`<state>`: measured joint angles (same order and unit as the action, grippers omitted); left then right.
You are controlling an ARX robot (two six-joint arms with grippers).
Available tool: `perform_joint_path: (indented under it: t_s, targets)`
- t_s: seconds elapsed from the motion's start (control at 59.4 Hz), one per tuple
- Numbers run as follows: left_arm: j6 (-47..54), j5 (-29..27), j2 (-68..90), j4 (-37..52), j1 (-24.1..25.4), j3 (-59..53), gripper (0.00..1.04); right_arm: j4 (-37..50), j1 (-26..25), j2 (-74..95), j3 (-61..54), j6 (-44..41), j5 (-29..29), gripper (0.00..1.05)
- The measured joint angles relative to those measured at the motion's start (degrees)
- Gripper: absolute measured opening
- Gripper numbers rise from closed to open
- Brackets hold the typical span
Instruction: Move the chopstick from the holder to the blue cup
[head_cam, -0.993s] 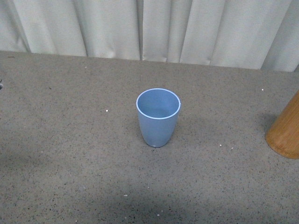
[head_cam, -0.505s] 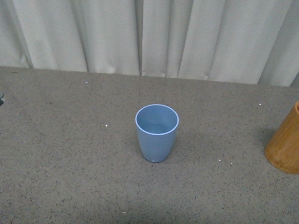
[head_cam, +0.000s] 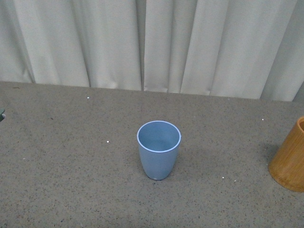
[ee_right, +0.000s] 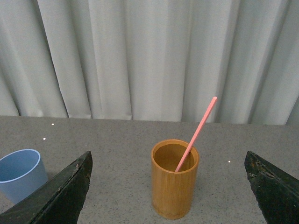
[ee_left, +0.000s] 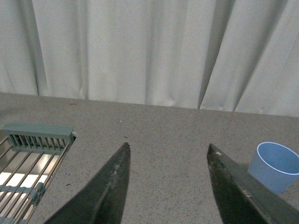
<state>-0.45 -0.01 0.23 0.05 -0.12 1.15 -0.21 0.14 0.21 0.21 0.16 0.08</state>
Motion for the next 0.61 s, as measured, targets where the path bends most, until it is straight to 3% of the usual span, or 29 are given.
perform_joint_path:
  t_s: [0.067, 0.353, 0.606]
  targets:
    - [0.3, 0.0, 0.0, 0.0, 0.0, 0.0, 0.62, 0.0, 0.0, 0.0, 0.0, 0.0, 0.0, 0.95]
    - [0.2, 0.0, 0.0, 0.0, 0.0, 0.0, 0.04, 0.0, 0.0, 0.0, 0.0, 0.0, 0.0, 0.95]
    - [0.2, 0.0, 0.0, 0.0, 0.0, 0.0, 0.49, 0.0, 0.0, 0.0, 0.0, 0.0, 0.0, 0.95]
